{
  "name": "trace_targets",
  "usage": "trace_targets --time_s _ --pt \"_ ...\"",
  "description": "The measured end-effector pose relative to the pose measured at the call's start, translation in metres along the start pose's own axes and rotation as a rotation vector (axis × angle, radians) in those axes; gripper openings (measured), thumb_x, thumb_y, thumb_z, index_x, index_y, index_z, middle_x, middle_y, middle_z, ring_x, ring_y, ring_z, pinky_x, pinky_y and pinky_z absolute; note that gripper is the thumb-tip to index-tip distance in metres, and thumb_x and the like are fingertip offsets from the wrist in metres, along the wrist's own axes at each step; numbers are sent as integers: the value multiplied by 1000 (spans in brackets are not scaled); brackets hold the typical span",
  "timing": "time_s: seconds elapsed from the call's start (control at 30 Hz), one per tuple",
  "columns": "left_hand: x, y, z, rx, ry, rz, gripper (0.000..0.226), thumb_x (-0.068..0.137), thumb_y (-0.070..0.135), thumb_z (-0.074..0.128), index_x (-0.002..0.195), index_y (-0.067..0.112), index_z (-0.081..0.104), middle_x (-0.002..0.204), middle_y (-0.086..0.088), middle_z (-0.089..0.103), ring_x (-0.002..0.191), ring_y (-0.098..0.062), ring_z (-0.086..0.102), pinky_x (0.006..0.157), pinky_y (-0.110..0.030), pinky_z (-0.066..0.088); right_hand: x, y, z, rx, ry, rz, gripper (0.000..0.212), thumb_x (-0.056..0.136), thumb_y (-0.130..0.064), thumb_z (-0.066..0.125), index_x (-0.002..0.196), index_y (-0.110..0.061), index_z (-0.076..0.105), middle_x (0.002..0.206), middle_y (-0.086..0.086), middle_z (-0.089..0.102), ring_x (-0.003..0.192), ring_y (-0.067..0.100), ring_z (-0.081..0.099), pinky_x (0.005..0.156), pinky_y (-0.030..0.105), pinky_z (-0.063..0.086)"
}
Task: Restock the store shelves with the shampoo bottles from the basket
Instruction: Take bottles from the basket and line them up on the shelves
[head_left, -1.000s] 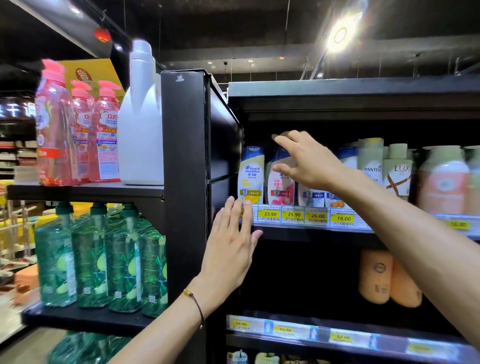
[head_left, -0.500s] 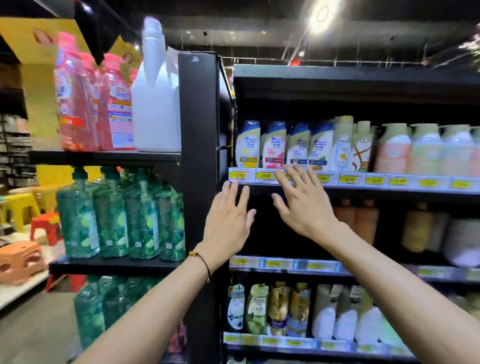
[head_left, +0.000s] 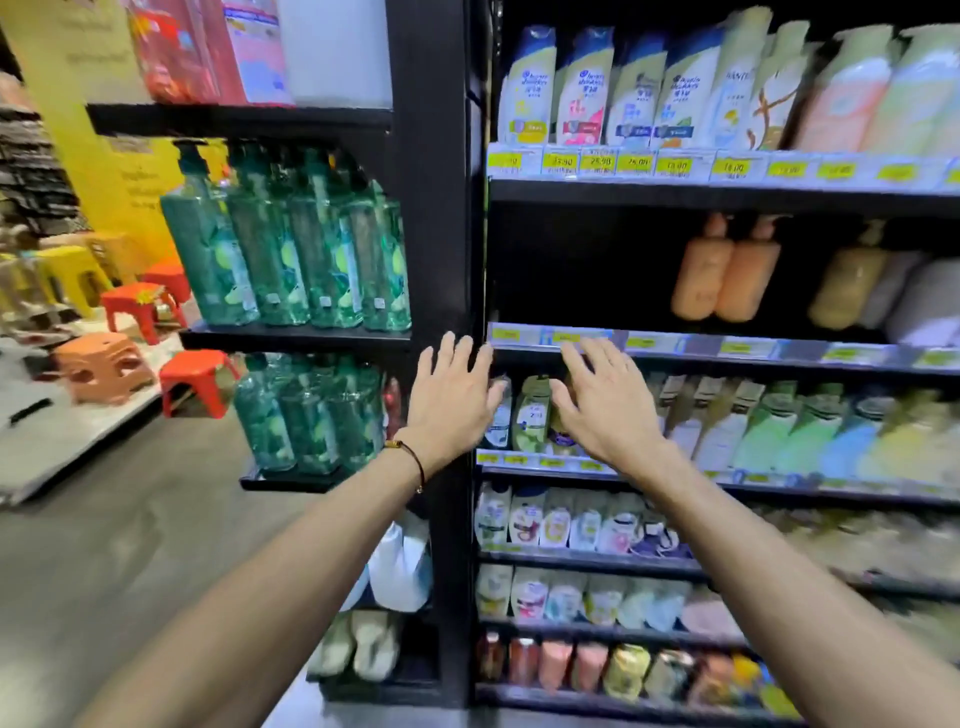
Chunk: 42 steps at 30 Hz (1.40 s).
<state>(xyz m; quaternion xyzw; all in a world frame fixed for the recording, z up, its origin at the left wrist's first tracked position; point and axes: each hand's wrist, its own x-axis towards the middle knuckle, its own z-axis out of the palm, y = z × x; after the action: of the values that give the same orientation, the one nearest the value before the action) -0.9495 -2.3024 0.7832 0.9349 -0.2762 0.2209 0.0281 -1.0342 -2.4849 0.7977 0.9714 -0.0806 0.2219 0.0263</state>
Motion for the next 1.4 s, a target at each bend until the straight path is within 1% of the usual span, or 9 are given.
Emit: trace_targets --time_s 0.3,0.43,0.63,0.87,0.97,1.13,1.2,1.3,1.4 --pt "-123 31 89 -34 -264 -37 53 105 47 36 144 12 43 152 -13 41 147 -33 30 116 -51 25 -109 -6 75 141 -250 -21 59 106 -37 40 156 -9 31 160 18 35 149 32 27 120 45 25" --pt "-190 44 126 -44 -376 -62 47 101 47 42 132 13 51 139 -12 50 134 -33 41 106 -50 33 -175 -12 121 175 -383 -23 56 104 -35 41 153 -7 35 155 19 40 145 34 32 117 45 28" --pt "-280 31 161 -65 -571 -157 46 103 46 40 134 13 49 139 -13 49 133 -33 44 108 -51 33 -254 -45 166 216 -555 -74 56 104 -35 43 151 -6 36 152 18 42 141 34 36 116 43 29" --pt "-361 -37 195 -106 -750 -235 50 105 43 37 145 13 40 143 -15 47 132 -36 45 109 -51 36 -303 -111 213 272 -676 -42 58 105 -34 41 156 -9 30 160 16 34 149 32 27 120 43 27" --pt "-398 -83 223 -117 -834 -245 48 106 41 35 143 11 41 144 -15 46 129 -37 47 106 -50 38 -313 -152 244 297 -722 -22 56 105 -33 41 155 -9 32 157 16 37 146 32 30 119 42 29" --pt "-452 -165 277 -224 -1011 -263 54 107 44 35 152 16 32 144 -17 44 129 -41 47 108 -51 40 -340 -232 303 292 -837 61 51 104 -35 43 149 -12 39 152 10 44 139 30 37 110 42 38" --pt "-470 -199 295 -293 -1041 -265 53 106 42 41 151 14 34 140 -18 45 129 -43 47 107 -51 41 -355 -259 327 276 -897 65 54 104 -35 43 152 -13 36 156 9 40 141 31 37 111 41 35" --pt "-495 -240 317 -362 -1021 -332 43 105 34 47 140 10 44 134 -17 50 120 -41 54 95 -46 48 -380 -291 358 258 -1001 117 57 103 -34 44 156 -14 32 159 11 37 145 31 33 115 43 35" --pt "-514 -260 342 -413 -1042 -380 42 105 34 47 139 9 46 133 -17 50 115 -40 56 91 -46 48 -396 -311 388 253 -1065 161 57 103 -34 42 156 -15 31 158 10 36 146 30 32 111 46 40"
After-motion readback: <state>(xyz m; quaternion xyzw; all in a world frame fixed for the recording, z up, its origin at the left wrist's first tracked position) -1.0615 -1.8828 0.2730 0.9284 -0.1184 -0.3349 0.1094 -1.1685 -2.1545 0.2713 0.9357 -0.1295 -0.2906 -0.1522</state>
